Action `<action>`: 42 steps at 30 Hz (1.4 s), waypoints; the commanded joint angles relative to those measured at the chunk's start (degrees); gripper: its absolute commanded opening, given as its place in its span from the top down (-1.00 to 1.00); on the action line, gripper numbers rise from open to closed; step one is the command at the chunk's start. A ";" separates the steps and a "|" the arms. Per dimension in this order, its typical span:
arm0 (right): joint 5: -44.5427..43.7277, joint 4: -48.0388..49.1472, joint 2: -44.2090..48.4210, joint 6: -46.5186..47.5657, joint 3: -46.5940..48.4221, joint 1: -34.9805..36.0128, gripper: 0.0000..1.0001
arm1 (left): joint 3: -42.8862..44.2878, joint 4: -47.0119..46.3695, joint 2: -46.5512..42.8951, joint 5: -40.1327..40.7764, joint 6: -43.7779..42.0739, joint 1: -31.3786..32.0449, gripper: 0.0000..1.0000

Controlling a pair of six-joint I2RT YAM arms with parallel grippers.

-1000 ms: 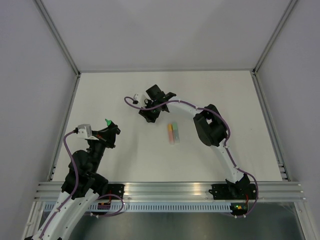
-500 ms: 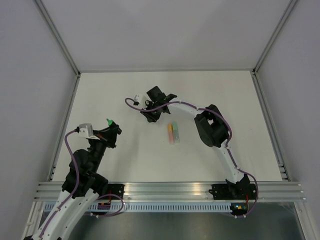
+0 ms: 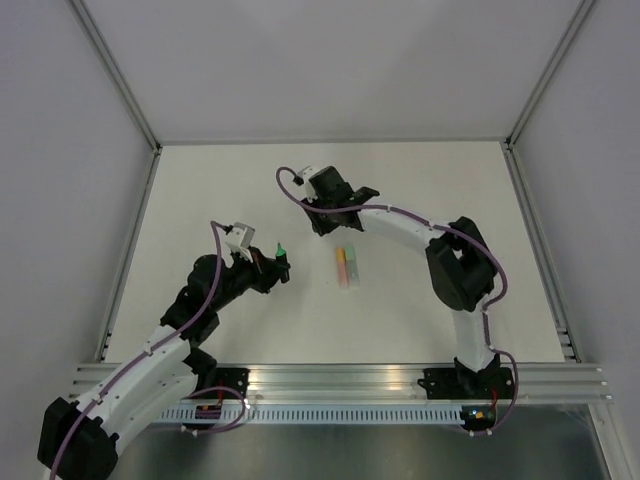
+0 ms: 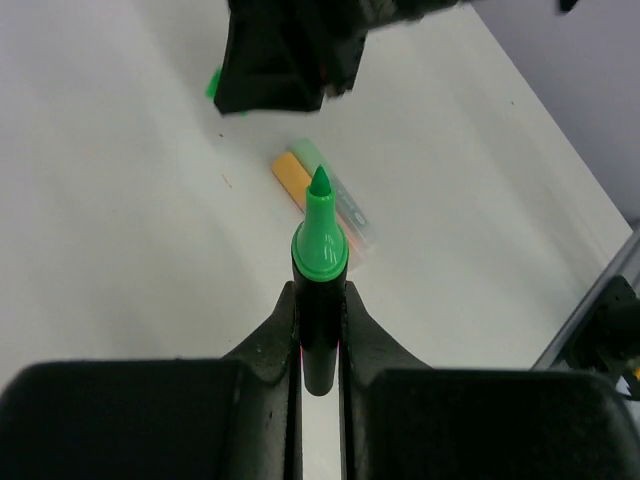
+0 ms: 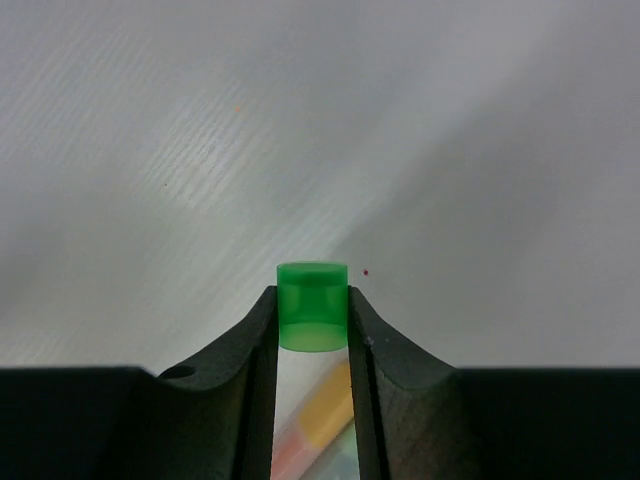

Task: Insert the pens into the pen caps

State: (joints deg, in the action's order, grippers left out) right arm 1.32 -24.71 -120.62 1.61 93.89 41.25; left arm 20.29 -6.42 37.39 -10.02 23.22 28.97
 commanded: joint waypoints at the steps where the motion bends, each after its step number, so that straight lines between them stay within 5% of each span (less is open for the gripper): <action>1: -10.10 3.26 14.49 -14.77 -2.91 -0.65 1.00 | 2.91 -8.43 4.69 -12.55 -0.64 0.03 0.95; 7: -11.52 19.77 33.83 -23.22 -21.18 2.42 1.00 | 2.56 -10.72 5.77 -15.47 -0.64 0.03 0.95; 13: -14.41 27.95 42.03 -27.35 -29.02 8.31 1.00 | 2.38 -10.72 5.59 -14.76 -0.81 -0.05 0.95; 42: -25.40 38.59 36.95 -23.41 -30.16 22.20 1.00 | 1.59 -11.51 3.57 -15.29 -0.37 0.03 0.95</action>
State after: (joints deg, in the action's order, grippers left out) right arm -21.04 9.91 -83.20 -23.64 63.24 62.59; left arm 20.40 -13.93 41.95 -23.14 23.20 28.99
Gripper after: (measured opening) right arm 0.349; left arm 0.133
